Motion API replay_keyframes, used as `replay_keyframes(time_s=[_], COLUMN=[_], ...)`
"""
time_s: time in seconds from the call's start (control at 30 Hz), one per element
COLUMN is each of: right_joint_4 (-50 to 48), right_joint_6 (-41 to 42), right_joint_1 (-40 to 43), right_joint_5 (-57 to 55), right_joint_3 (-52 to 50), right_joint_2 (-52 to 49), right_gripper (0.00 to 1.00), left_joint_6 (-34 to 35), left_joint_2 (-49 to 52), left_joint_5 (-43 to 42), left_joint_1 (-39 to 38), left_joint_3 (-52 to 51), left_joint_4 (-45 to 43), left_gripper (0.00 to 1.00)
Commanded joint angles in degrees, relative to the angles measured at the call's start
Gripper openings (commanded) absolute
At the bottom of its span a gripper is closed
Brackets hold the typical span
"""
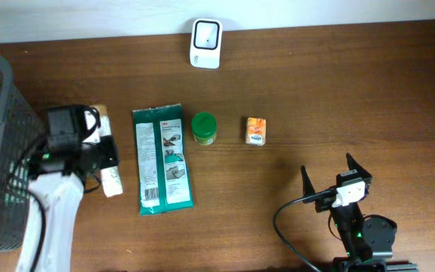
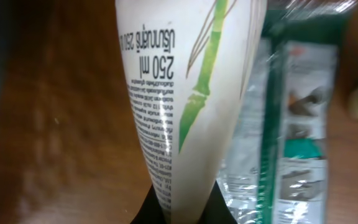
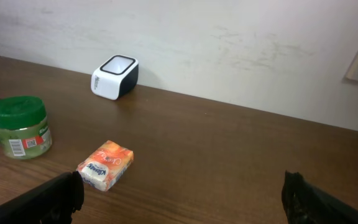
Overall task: Scan the item barcode
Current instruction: 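Place the white tube left of the glove packet with the left gripper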
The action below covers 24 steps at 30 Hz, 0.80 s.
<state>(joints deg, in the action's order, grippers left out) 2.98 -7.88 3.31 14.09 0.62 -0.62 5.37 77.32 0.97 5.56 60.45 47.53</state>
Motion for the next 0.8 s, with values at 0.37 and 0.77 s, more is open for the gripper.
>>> replay_keyframes(time_s=[0.37,0.77], right_joint_4=[0.26,0.26], right_joint_6=[0.24,0.24], right_joint_1=[-0.35,-0.35], right_joint_5=[0.50,0.50], right_joint_3=[-0.31,-0.31], right_joint_2=[0.42,0.42], right_gripper=[0.98,0.98], left_joint_6=[2.93,2.91], left_joint_2=[18.75,17.40], left_joint_5=[9.42,8.04], left_joint_1=[-1.73,-5.55], left_joint_3=[-0.63,4.96], left_joint_4=[-6.01,-6.21], left_gripper=[0.00,0.45])
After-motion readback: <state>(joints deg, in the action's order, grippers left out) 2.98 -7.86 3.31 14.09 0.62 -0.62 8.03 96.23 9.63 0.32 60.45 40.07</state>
